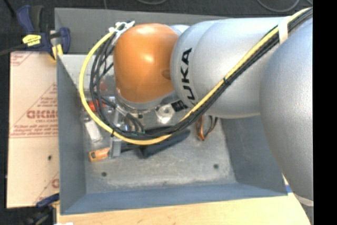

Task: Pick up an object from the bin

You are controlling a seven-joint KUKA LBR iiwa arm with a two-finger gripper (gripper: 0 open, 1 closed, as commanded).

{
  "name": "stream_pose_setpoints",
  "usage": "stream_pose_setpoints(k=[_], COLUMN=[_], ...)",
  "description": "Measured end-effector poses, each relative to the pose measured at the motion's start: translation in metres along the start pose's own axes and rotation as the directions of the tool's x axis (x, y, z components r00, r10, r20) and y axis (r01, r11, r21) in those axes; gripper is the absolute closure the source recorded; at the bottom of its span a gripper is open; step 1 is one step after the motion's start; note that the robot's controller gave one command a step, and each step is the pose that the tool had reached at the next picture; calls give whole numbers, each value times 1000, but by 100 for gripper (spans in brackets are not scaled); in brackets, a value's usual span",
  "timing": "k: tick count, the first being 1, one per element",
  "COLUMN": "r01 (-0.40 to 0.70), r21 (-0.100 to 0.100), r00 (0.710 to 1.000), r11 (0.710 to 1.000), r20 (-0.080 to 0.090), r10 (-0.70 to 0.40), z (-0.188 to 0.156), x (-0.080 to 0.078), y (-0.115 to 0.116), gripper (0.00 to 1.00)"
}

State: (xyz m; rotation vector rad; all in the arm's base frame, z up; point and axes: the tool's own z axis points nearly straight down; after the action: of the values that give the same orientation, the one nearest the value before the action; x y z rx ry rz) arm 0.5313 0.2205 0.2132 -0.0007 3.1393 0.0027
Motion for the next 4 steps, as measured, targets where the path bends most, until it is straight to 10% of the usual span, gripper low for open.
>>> stream_pose_setpoints(k=[3,4], r01=[-217,-191], r21=[-1,-1], r00=[976,982], r11=[976,982], r20=[-2,3], r10=[217,191], z=[96,103], x=[-36,-20], y=[-66,-81], gripper=[0,0])
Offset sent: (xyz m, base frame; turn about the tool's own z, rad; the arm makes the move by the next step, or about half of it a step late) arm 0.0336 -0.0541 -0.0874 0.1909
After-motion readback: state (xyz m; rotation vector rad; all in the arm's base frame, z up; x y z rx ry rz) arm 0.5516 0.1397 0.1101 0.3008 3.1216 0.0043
